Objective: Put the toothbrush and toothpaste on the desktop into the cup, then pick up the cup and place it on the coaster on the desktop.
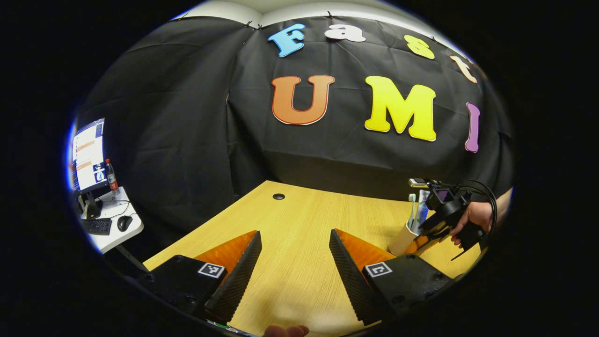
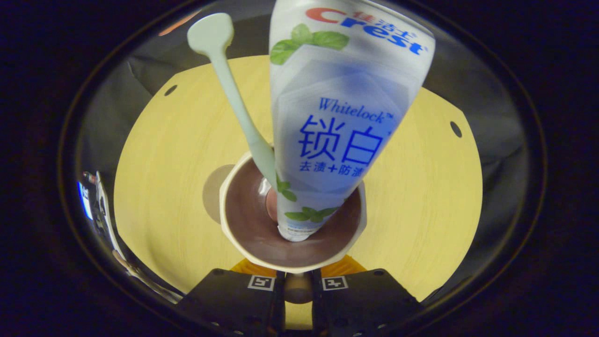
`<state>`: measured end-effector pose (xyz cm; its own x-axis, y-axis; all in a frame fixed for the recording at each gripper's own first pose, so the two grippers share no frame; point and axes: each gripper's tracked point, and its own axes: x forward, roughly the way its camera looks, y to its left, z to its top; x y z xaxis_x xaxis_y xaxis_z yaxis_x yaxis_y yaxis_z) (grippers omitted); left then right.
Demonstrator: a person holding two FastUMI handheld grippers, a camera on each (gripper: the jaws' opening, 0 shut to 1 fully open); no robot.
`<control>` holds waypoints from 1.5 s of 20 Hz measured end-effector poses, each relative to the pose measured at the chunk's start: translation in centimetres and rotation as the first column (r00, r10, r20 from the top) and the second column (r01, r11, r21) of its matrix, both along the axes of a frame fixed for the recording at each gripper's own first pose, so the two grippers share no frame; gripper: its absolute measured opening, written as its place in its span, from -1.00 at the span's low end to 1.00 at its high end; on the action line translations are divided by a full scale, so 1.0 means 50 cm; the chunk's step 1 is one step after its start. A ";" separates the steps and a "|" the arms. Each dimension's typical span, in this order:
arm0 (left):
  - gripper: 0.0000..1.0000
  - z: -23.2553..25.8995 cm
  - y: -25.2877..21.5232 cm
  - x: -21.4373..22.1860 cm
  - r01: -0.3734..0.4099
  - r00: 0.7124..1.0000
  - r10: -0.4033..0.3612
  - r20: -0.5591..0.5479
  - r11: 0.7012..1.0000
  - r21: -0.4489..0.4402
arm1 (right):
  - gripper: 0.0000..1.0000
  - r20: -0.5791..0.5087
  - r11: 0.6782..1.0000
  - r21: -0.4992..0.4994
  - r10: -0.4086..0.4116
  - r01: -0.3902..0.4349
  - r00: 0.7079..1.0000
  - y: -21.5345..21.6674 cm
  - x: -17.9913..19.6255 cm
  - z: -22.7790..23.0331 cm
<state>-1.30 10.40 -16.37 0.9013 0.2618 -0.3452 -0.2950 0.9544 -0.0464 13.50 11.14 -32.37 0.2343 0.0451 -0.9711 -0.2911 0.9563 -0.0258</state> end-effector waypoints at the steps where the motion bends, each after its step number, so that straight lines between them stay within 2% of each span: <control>1: 0.85 0.001 0.003 -0.009 -0.004 1.000 0.004 -0.003 1.000 0.002 | -0.57 0.005 1.000 0.007 0.021 -0.021 1.000 0.023 0.000 0.001; 8: 0.85 0.005 0.052 -0.077 -0.071 0.997 0.072 -0.019 0.997 0.015 | -0.57 0.003 0.995 0.019 0.097 -0.097 0.995 0.136 -0.013 -0.010; 11: 0.85 0.002 0.071 -0.094 -0.099 0.995 0.099 -0.027 0.995 0.015 | -0.57 0.002 0.994 -0.002 0.105 -0.105 0.994 0.150 -0.010 -0.026; 14: 0.85 0.000 0.081 -0.106 -0.115 0.993 0.115 -0.033 0.993 0.011 | -0.54 -0.054 0.995 -0.013 0.093 -0.094 0.994 0.151 -0.023 -0.050; 16: 0.85 0.001 0.084 -0.105 -0.115 0.993 0.116 -0.031 0.993 0.012 | -0.43 -0.023 0.994 -0.029 0.106 -0.107 0.994 0.147 -0.013 -0.041; 18: 0.85 0.000 0.082 -0.104 -0.110 0.993 0.110 -0.034 0.994 0.011 | -0.09 -0.014 0.994 -0.021 0.105 -0.105 0.994 0.151 -0.014 -0.032; 21: 0.85 0.012 0.072 -0.096 -0.094 0.995 0.094 -0.024 0.995 0.019 | 0.75 -0.031 0.997 -0.003 0.075 -0.075 0.997 0.144 -0.034 -0.029; 23: 0.86 0.017 0.063 -0.091 -0.082 0.996 0.083 -0.025 0.996 0.033 | 0.97 -0.023 0.998 0.019 0.056 -0.055 0.998 0.133 -0.052 -0.012; 27: 0.85 0.042 0.037 -0.062 -0.039 0.999 0.039 0.000 0.999 0.037 | 0.96 0.010 0.998 0.066 0.019 -0.020 1.000 0.087 -0.105 0.024; 30: 0.86 0.059 -0.006 -0.025 0.026 1.000 -0.027 0.012 0.999 0.039 | 0.96 0.052 0.995 0.092 -0.033 0.029 0.998 0.012 -0.143 0.065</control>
<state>-2.53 10.11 -13.41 0.9124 0.2511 -0.3234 -0.2694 0.9630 -0.0124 6.34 11.76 -29.13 0.2886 0.1249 -0.9493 -0.2619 0.9639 0.0472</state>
